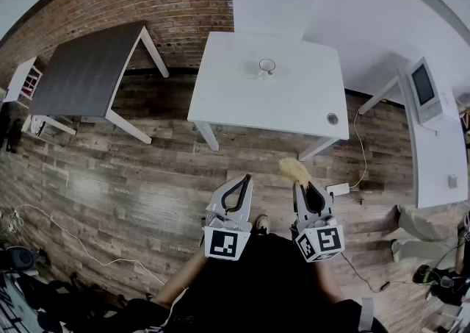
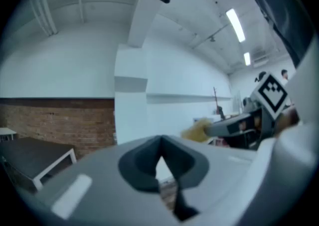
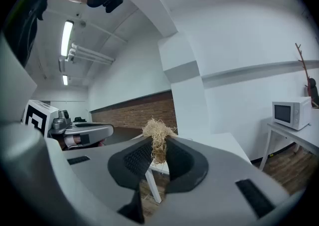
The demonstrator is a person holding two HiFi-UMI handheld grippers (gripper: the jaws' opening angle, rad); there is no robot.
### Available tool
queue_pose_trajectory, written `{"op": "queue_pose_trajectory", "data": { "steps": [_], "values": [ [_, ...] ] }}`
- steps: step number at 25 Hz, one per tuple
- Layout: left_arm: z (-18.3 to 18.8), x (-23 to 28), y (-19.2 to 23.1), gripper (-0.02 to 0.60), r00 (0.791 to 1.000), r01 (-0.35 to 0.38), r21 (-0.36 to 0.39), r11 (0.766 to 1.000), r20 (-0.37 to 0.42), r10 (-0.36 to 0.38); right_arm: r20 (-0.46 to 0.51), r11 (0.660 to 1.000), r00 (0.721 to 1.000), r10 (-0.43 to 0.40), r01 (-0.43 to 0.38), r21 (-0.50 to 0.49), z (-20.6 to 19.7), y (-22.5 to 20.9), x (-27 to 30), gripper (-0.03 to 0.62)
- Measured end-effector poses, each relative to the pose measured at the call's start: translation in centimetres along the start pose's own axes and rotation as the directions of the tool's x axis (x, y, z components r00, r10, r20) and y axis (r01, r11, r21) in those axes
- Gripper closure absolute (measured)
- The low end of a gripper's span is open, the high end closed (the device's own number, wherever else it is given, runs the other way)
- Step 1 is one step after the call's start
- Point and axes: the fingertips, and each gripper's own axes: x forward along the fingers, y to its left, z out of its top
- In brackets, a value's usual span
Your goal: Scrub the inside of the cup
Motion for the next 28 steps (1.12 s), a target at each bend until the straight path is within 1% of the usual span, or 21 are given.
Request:
{"op": "queue_pose_trajectory", "data": {
  "steps": [8, 15, 17, 21, 25, 28],
  "values": [
    [0.3, 1.0, -0.3, 0.578, 1.0, 0.005, 0.014, 1.0, 0.001, -0.005, 0.001, 1.0, 1.0, 0.003, -0.003, 0.0, 0.2, -0.8, 0.1, 0.539],
    [0.4, 1.8, -2.0, 0.578, 1.0, 0.004, 0.009, 1.0, 0.001, -0.004, 0.017, 1.0, 1.0, -0.013, 0.012, 0.029, 0.5, -2.4, -1.0, 0.539],
    [0.3, 2.6, -2.6, 0.578, 1.0, -0.009, -0.001, 1.0, 0.001, 0.009, 0.016, 1.0, 1.0, -0.003, 0.003, 0.026, 0.5, -3.2, -1.1, 0.539],
    [0.1, 4.1, -4.0, 0.578, 1.0, -0.025, 0.015, 1.0, -0.008, 0.026, 0.0, 0.999, 1.0, 0.028, -0.028, 0.03, 0.2, -5.2, -1.0, 0.539],
    [-0.9, 4.8, -5.1, 0.577, 0.998, -0.046, 0.043, 0.998, -0.051, 0.048, -0.006, 0.997, 0.997, 0.075, -0.075, 0.025, -0.2, -6.6, -0.4, 0.539],
    [-1.2, 5.4, -5.4, 0.577, 0.996, -0.065, 0.051, 0.997, -0.057, 0.068, -0.01, 0.994, 0.994, 0.105, -0.105, 0.025, -0.2, -7.6, 1.0, 0.539]
  ]
}}
